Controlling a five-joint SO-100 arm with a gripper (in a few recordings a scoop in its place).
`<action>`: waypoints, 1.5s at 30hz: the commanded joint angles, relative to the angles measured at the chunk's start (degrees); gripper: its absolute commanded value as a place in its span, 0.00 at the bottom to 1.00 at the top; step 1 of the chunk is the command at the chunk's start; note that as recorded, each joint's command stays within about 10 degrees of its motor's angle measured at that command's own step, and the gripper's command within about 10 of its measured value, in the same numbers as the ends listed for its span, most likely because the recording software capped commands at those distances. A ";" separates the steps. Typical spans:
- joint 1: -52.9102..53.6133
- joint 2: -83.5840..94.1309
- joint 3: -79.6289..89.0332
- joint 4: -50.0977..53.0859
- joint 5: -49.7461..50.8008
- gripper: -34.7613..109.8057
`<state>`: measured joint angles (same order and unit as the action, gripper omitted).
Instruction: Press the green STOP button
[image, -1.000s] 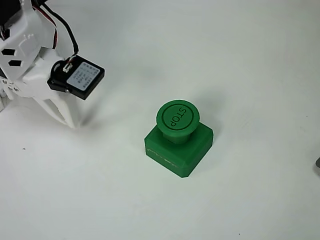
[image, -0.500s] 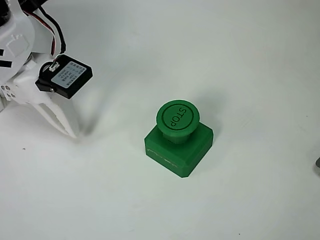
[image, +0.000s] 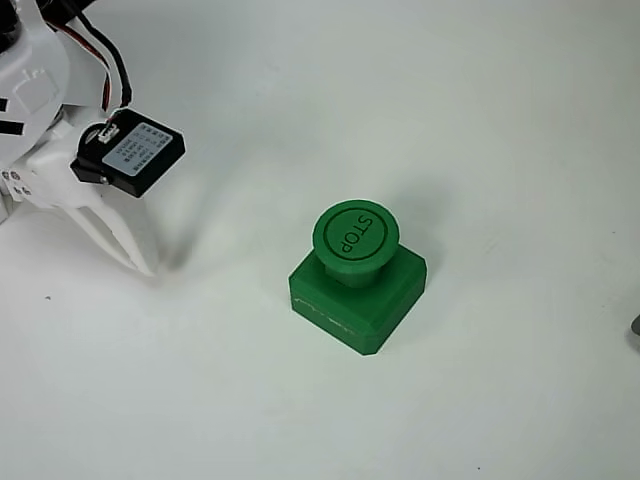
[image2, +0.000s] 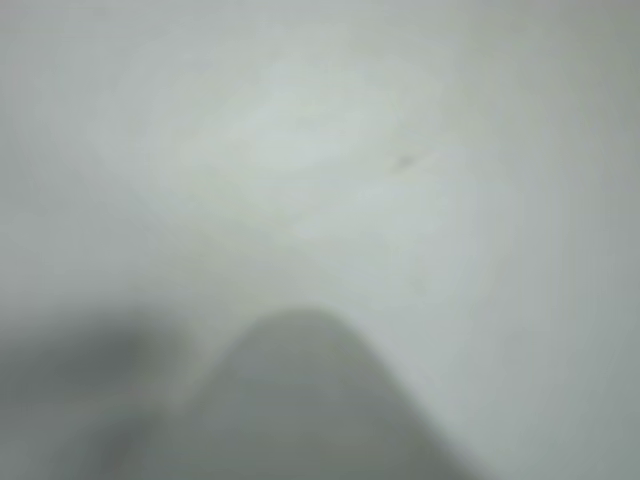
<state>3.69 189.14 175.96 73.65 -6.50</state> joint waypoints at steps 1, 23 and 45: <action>0.97 0.88 -0.35 1.05 0.00 0.26; -2.55 0.88 -0.88 0.18 0.09 0.24; -3.87 -31.90 -30.92 -1.76 -5.62 0.24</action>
<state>0.09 163.74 153.28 72.33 -10.37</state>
